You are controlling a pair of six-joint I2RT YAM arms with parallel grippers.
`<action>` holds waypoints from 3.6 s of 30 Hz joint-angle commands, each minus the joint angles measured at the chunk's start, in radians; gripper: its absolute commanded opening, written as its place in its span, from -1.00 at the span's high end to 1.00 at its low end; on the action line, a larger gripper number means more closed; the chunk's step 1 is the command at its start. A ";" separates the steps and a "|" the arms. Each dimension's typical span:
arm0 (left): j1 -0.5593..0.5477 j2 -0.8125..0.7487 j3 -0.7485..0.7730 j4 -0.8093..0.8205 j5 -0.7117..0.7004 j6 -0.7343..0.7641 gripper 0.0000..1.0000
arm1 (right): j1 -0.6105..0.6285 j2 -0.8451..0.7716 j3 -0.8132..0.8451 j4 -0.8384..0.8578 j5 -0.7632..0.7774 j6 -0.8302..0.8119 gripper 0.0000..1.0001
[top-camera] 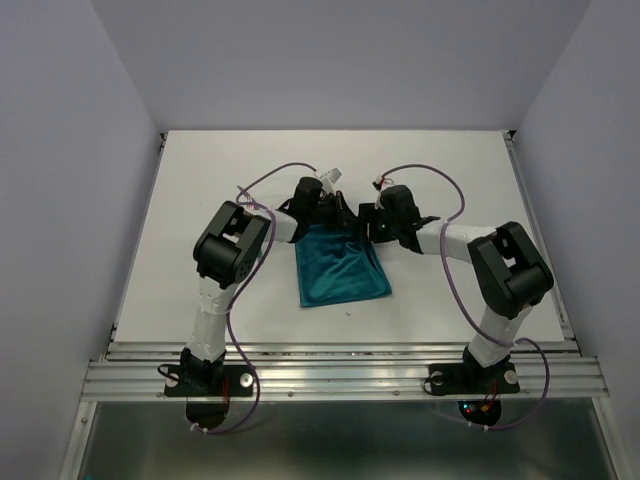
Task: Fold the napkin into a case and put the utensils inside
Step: Fold the 2/3-rectangle-folded napkin at the center of the board.
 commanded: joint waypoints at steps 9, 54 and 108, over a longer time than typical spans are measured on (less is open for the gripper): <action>0.006 -0.045 -0.004 0.047 0.029 -0.019 1.00 | 0.032 0.064 -0.056 0.293 0.034 0.047 -0.15; 0.020 -0.209 -0.033 -0.114 -0.046 0.098 -0.01 | 0.069 0.035 -0.154 0.388 0.241 0.171 0.99; 0.041 -0.030 0.033 -0.352 -0.218 0.098 1.00 | 0.279 0.370 0.605 -0.598 0.716 0.056 0.99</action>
